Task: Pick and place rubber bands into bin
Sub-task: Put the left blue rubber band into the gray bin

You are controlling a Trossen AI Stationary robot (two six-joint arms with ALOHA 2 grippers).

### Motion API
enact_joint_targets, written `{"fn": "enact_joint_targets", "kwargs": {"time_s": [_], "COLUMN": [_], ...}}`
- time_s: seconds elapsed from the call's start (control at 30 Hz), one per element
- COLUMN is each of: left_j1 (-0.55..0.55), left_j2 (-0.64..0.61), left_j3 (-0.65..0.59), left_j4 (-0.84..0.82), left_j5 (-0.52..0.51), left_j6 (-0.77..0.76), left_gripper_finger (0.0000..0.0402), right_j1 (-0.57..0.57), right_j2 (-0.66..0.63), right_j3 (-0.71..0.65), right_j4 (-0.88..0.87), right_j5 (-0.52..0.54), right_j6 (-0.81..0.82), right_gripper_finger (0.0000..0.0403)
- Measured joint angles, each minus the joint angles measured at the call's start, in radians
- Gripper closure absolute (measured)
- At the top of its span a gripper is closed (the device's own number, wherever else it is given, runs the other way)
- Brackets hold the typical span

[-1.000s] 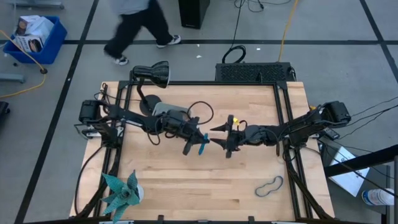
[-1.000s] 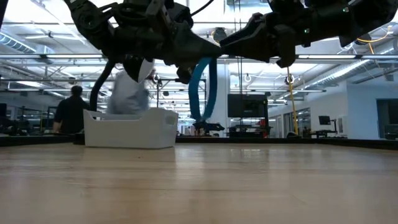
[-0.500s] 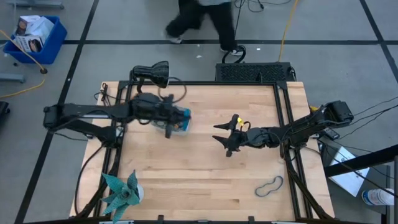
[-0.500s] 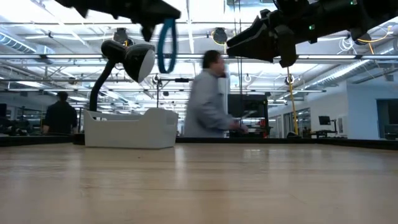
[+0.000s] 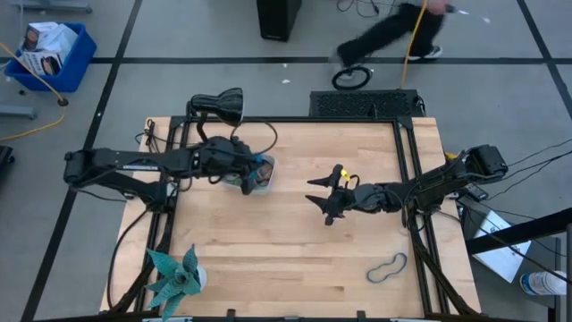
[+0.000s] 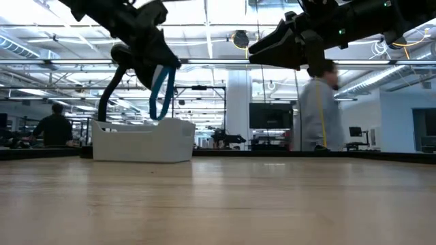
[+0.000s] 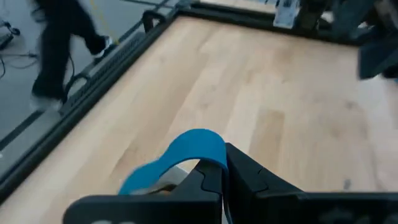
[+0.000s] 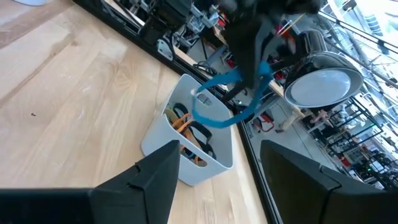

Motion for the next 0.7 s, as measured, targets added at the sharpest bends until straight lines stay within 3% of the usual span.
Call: {"fn": "enact_joint_targets", "kwargs": {"time_s": [0.7], "left_j1": [0.070], "left_j2": [0.372], "left_j3": [-0.006], "left_j4": [0.018], "left_j5": [-0.014], "left_j6": [-0.104], "left_gripper_finger": [0.0389], "right_j1": [0.000], "right_j2": [0.000], "right_j3": [0.000], "right_j4": [0.000], "right_j5": [0.000], "right_j6": [0.014], "right_gripper_finger": [0.0184]}}
